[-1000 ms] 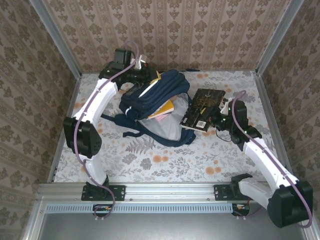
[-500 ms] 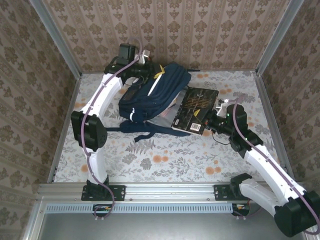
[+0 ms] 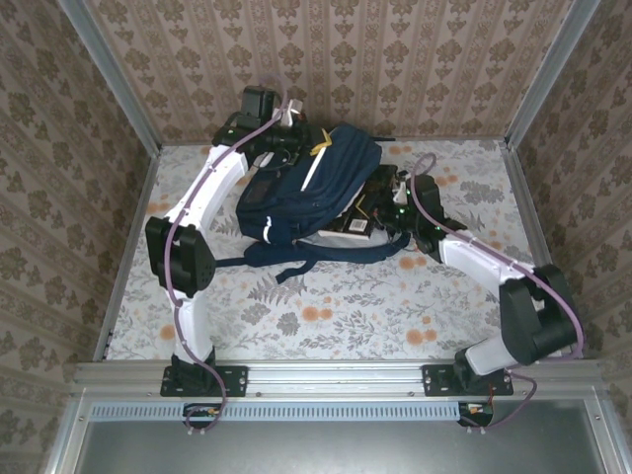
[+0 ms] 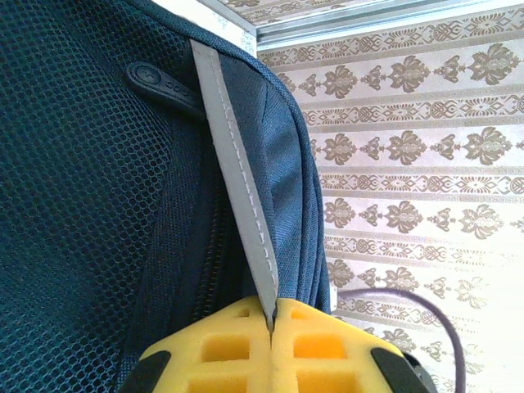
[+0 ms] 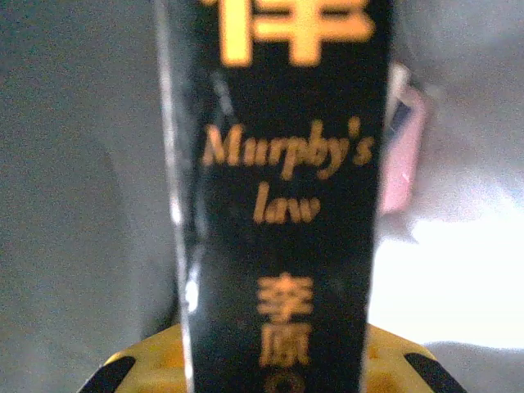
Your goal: Pack the student bag
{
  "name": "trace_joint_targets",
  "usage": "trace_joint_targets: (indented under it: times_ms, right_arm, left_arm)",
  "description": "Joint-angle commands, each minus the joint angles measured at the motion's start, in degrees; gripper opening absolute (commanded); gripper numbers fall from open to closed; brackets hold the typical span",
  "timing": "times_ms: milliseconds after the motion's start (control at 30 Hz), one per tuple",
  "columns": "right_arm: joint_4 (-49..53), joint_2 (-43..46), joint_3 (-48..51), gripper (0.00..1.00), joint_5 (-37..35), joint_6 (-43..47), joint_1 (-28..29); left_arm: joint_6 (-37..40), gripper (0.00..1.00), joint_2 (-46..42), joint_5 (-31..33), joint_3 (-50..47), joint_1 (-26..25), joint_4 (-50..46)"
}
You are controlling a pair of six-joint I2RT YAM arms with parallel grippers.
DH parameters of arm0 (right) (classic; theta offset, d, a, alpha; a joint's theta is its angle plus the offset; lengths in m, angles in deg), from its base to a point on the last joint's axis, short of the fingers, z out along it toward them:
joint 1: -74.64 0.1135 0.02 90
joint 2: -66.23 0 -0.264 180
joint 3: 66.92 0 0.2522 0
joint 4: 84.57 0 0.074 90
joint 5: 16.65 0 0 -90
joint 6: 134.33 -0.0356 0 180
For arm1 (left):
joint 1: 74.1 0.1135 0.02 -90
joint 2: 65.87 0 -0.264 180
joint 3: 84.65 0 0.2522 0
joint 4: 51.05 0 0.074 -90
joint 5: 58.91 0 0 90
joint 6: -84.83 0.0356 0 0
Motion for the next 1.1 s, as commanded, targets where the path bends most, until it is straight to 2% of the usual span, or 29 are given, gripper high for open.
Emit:
trace_joint_targets:
  times_ms: [0, 200, 233, 267, 300, 333, 400, 500, 667, 800, 967, 1067]
  right_arm:
    - [-10.6, -5.13, -5.94, 0.0, 0.9, -1.09, 0.92]
    - [-8.23, -20.34, -18.2, 0.0, -1.63, -1.59, 5.76]
    - [-6.02, -23.62, -20.92, 0.11, -2.48, -1.14, 6.93]
    - [-4.35, -26.72, -23.74, 0.32, -2.85, -0.03, 7.8]
    - [-2.25, -28.72, -25.63, 0.47, -3.41, 0.82, 8.21]
    - [0.32, -30.09, -26.66, 0.58, -4.35, 1.35, 8.24]
    - [-0.4, -28.88, -24.27, 0.7, -6.19, 3.2, 8.0]
    - [3.61, -21.85, -18.85, 0.84, -10.61, 8.99, 6.82]
    - [7.48, -12.26, -12.8, 0.9, -11.09, 15.71, 4.21]
    - [6.97, -9.53, -9.26, 0.9, -8.19, 15.73, 2.23]
    - [7.91, -9.03, -7.91, 0.87, -8.08, 14.85, 0.91]
    - [11.57, -5.99, -6.88, 0.83, -12.08, 16.73, 0.16]
  left_arm:
    - [-1.48, 0.0, -2.64, -4.66, 4.45, -0.05, 7.37]
    - [-2.26, 0.0, -0.85, -4.59, 6.03, 0.23, 8.1]
    - [-2.3, 0.0, -0.32, -4.4, 6.41, 0.39, 8.05]
    - [-2.27, 0.0, 0.19, -4.22, 6.78, 0.65, 7.95]
    - [-2.34, 0.0, 0.6, -4.06, 7.07, 0.91, 7.97]
    - [-2.57, 0.0, 1.26, -4.01, 7.16, 1.2, 8.05]
    - [-3.49, 0.0, 2.05, -4.16, 6.82, 1.85, 8.58]
    - [-3.32, 0.0, 2.6, -4.48, 6.54, 2.29, 9.05]
    - [-3.01, 0.0, 3.64, -4.38, 6.67, 2.83, 8.89]
    - [-3.11, 0.0, 3.91, -4.27, 6.6, 2.96, 9.31]
    - [-2.9, 0.0, 3.56, -4.33, 5.9, 3.11, 9.09]
    - [-2.33, 0.0, 2.59, -4.47, 4.74, 3.61, 8.82]
